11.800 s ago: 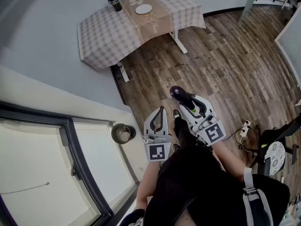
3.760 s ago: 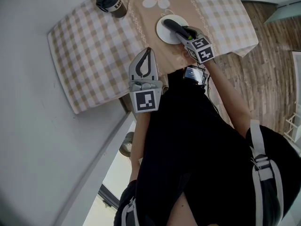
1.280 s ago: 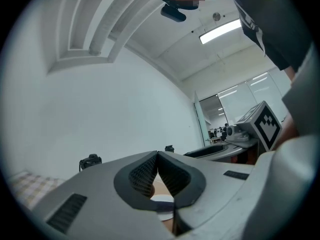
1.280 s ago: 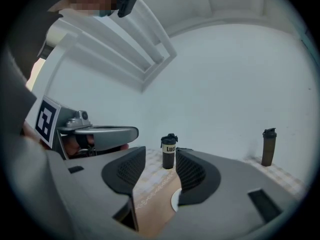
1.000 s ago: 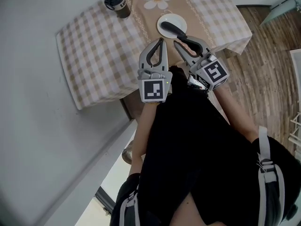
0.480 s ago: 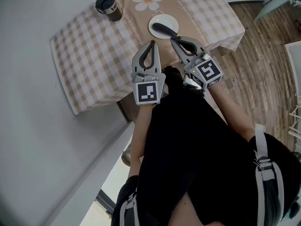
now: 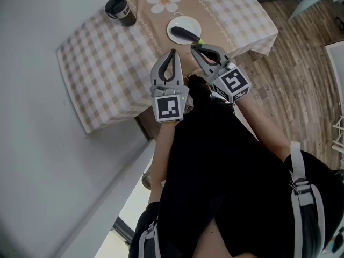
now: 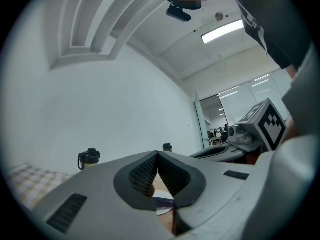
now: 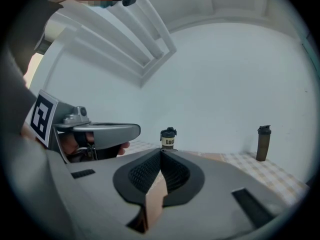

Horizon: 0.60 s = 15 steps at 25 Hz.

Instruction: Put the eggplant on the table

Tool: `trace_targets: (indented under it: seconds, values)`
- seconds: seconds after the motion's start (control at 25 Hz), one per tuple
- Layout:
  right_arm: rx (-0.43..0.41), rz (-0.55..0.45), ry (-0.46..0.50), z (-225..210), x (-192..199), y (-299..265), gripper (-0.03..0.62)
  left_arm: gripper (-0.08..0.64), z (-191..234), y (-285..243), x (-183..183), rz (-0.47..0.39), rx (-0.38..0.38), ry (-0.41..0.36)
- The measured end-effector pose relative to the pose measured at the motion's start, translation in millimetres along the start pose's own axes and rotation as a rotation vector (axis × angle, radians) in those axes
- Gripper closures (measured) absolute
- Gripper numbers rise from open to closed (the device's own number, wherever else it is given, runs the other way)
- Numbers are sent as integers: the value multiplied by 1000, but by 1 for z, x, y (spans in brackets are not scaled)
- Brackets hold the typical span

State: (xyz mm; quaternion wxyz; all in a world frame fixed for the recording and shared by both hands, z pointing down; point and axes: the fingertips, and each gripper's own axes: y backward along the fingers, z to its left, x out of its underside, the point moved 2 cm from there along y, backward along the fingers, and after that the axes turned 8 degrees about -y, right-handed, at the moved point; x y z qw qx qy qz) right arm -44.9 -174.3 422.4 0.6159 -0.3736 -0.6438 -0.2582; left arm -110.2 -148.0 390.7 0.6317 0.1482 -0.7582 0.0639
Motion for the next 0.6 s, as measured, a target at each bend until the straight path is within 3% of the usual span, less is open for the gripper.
trace_targets:
  seconds: [0.6]
  values:
    - [-20,6,4,3,3,-7,591,571,4,3,1,6,-3,-3]
